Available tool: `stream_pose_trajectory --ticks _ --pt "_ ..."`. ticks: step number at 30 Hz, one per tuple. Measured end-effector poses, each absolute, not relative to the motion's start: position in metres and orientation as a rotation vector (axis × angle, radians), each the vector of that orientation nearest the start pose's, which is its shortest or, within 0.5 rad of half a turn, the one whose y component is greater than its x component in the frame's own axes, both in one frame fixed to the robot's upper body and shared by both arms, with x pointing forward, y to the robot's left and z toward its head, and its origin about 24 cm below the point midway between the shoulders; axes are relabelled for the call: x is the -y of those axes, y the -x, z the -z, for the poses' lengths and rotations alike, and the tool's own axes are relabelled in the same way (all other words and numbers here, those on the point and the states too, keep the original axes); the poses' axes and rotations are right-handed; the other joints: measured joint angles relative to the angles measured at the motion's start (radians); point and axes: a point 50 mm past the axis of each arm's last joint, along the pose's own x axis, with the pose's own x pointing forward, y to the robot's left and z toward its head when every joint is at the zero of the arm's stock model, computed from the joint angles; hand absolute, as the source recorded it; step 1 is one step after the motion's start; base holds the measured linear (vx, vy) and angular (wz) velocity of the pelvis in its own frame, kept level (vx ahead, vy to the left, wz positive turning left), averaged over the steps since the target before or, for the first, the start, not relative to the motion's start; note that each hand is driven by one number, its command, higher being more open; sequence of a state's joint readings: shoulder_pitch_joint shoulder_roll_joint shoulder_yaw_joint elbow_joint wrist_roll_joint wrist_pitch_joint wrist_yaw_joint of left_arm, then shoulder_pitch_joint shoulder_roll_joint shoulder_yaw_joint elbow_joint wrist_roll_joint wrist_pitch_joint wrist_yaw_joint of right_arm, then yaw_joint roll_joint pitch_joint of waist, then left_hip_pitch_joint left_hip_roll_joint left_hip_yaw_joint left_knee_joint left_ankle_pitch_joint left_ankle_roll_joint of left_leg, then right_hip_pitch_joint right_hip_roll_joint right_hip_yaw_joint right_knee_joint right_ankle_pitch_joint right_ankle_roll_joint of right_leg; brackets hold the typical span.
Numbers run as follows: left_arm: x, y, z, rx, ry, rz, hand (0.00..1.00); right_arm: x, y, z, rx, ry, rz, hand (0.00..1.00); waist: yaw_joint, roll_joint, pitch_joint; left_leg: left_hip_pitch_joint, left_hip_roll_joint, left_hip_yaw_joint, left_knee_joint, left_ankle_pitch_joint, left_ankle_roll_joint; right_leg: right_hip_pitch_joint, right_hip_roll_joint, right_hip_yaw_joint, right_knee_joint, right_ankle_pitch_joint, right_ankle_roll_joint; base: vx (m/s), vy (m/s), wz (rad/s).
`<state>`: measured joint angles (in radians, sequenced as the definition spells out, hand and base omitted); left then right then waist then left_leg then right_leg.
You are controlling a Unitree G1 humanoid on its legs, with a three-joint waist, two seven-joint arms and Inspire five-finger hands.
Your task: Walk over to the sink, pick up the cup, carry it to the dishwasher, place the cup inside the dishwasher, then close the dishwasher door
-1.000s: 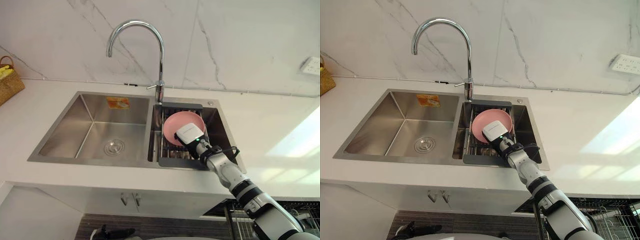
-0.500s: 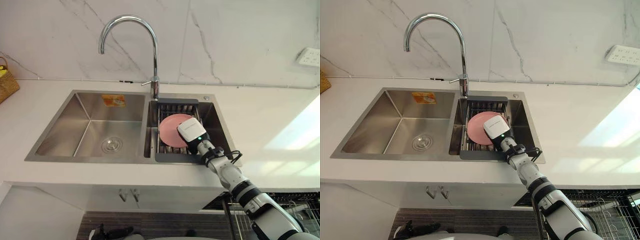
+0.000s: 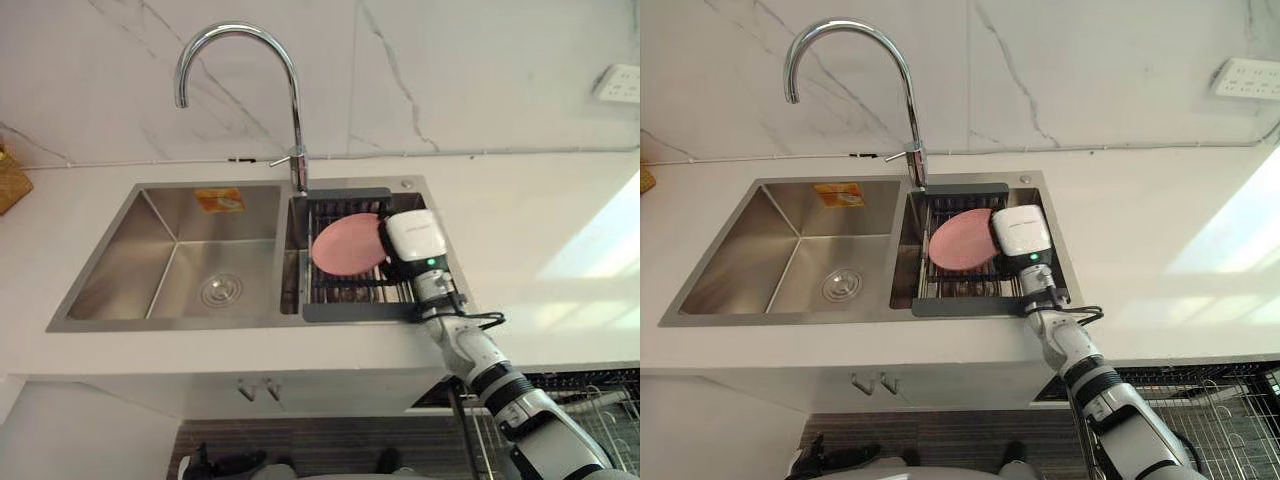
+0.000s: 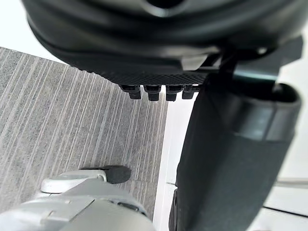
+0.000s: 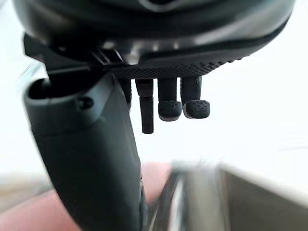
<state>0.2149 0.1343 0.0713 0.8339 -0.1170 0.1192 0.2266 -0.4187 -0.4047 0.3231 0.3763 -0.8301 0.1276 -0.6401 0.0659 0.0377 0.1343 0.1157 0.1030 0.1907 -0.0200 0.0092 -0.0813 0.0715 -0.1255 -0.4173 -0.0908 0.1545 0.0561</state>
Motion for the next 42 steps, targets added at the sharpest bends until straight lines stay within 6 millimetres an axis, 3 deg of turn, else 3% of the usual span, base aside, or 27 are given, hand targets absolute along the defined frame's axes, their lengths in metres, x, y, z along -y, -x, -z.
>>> stream_pose_trajectory --ticks 3,9,10,14,20,21,27,30,34,38,42 --pt "-0.226 -0.071 0.152 -1.150 -0.101 -0.444 1.00 0.197 -0.320 -0.112 0.442 1.126 0.584 0.00 -0.003 0.000 0.000 0.006 0.001 0.001 0.000 -0.001 0.003 0.004 0.001 0.001 0.000 0.001 -0.001 0.06 0.012 -0.01" --pt "-0.226 -0.076 0.151 -1.132 -0.101 -0.447 1.00 0.210 -0.318 -0.115 0.385 0.887 0.729 0.00 -0.014 -0.001 0.000 0.020 -0.004 0.007 0.001 -0.007 0.006 0.014 0.000 0.007 0.000 0.001 -0.001 0.02 0.015 -0.02" --pt "-0.226 -0.076 0.151 -1.132 -0.100 -0.447 1.00 0.210 -0.318 -0.115 0.381 0.876 0.724 1.00 -0.014 -0.001 0.000 0.020 -0.004 0.007 0.001 -0.007 0.006 0.014 0.000 0.007 0.000 0.001 -0.001 0.00 0.000 0.00" --pt "-0.224 -0.074 0.152 -1.141 -0.078 -0.465 1.00 0.206 -0.319 -0.114 0.365 0.817 0.672 1.00 -0.015 -0.001 0.000 0.019 -0.003 0.006 0.003 -0.008 0.005 0.015 -0.001 0.006 -0.001 0.001 0.000 0.00 0.000 0.00" --pt "-0.221 -0.070 0.153 -1.168 -0.059 -0.477 1.00 0.208 -0.306 -0.127 0.413 0.533 0.595 1.00 -0.018 -0.003 -0.001 0.020 -0.003 0.006 0.001 -0.008 0.004 0.016 -0.003 0.006 0.000 0.000 0.000 0.00 0.000 0.00" --pt "-0.218 -0.064 0.153 -1.205 -0.048 -0.471 1.00 0.204 -0.269 -0.130 0.462 0.344 0.347 1.00 -0.024 -0.028 -0.045 0.041 0.005 0.010 0.000 -0.015 0.000 0.035 0.006 0.014 0.000 -0.008 -0.004 0.00 0.000 0.00" --pt "-0.219 -0.065 0.152 -1.199 -0.043 -0.472 1.00 0.204 -0.268 -0.130 0.459 0.339 0.332 1.00 -0.027 -0.029 -0.045 0.034 0.005 0.011 0.008 -0.015 0.000 0.032 0.004 0.013 0.004 -0.008 -0.004 0.00 0.000 0.00" --pt "-0.224 -0.075 0.146 -1.141 -0.013 -0.474 1.00 0.206 -0.265 -0.134 0.452 0.300 0.238 1.00 -0.026 -0.032 -0.043 -0.014 0.007 0.008 0.053 -0.026 0.003 0.009 -0.002 0.006 0.006 -0.003 -0.003 -0.01 0.016 0.06" --pt "-0.228 -0.094 0.136 -1.057 0.004 -0.425 1.00 0.207 -0.263 -0.135 0.417 0.393 0.034 1.00 -0.028 -0.030 -0.036 -0.106 0.023 0.007 0.156 -0.084 0.006 -0.061 -0.023 -0.006 0.088 -0.043 0.003 -0.04 0.047 0.10" --pt "-0.238 -0.110 0.125 -0.985 0.002 -0.343 1.00 0.202 -0.258 -0.142 0.379 0.715 -0.213 1.00 -0.039 -0.033 -0.003 -0.196 0.050 0.015 0.297 -0.132 0.000 -0.147 -0.069 -0.032 0.264 -0.127 0.004 -0.04 0.047 0.24" --pt "-0.250 -0.114 0.121 -0.973 -0.032 -0.344 1.00 0.187 -0.258 -0.130 0.322 0.971 -0.333 1.00 -0.034 -0.039 0.011 -0.202 0.068 0.054 0.312 -0.138 -0.003 -0.151 -0.079 -0.047 0.286 -0.144 0.006 0.01 -0.012 0.10"
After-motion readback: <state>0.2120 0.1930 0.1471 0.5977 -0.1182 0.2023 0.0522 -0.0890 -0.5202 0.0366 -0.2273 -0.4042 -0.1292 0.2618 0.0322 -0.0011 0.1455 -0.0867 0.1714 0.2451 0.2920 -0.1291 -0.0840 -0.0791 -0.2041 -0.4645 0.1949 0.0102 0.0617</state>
